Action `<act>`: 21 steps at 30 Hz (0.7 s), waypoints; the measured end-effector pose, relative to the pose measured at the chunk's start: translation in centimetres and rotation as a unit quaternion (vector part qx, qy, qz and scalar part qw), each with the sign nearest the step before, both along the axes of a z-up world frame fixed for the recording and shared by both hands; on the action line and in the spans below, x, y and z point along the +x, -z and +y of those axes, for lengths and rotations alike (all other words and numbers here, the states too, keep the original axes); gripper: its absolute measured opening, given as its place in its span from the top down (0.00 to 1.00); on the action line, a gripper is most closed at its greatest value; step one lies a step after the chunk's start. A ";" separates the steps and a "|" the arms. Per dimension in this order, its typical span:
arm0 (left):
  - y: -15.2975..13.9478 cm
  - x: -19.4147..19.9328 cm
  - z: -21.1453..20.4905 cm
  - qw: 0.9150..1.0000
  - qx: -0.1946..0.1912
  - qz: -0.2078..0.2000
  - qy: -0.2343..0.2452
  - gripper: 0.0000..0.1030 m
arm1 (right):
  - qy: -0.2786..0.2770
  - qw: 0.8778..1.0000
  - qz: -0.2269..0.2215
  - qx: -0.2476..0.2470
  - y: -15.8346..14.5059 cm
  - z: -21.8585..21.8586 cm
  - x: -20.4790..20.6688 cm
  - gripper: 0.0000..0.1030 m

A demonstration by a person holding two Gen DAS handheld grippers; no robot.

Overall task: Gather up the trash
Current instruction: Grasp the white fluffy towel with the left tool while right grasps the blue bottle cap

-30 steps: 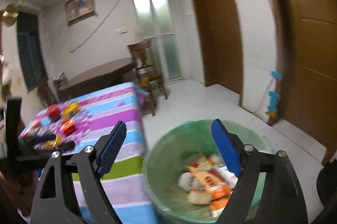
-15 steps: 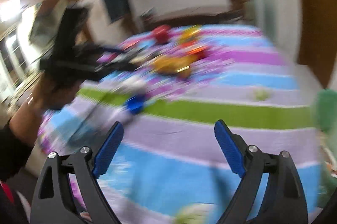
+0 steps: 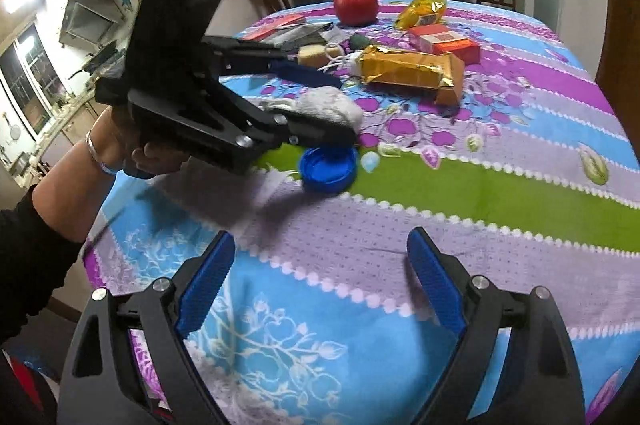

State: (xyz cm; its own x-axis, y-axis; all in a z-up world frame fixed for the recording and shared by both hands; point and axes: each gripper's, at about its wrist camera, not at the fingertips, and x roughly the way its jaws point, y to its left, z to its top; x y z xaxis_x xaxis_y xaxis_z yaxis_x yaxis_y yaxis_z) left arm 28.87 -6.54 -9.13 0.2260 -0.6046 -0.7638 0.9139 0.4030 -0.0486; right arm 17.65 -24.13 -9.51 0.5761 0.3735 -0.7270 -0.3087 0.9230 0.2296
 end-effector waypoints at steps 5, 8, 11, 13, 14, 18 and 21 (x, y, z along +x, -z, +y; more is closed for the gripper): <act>0.2 1.6 1.4 0.998 -0.036 0.038 -0.040 0.62 | -0.008 1.000 -0.011 -0.014 -0.7 0.7 0.3 0.20; -1.5 1.5 3.3 0.994 -0.070 0.029 -0.078 0.62 | -0.022 0.999 -0.015 -0.034 -1.1 1.5 1.1 0.22; -3.6 0.4 5.6 0.989 -0.098 0.012 -0.109 0.62 | -0.023 0.997 -0.027 -0.075 -1.3 1.8 2.2 0.22; -4.5 -0.6 6.8 0.986 -0.107 -0.004 -0.127 0.62 | -0.022 0.996 -0.023 -0.089 -1.1 1.4 3.3 0.29; -4.9 -1.0 7.3 0.985 -0.112 -0.005 -0.132 0.62 | -0.020 0.996 -0.016 -0.091 -0.8 1.2 3.9 0.31; -5.6 -2.5 9.2 0.978 -0.133 -0.005 -0.159 0.62 | -0.017 0.996 0.019 -0.084 0.8 0.5 6.2 0.50; -5.7 -3.1 10.2 0.974 -0.141 -0.003 -0.179 0.62 | -0.008 0.996 0.011 -0.089 0.9 0.4 6.7 0.61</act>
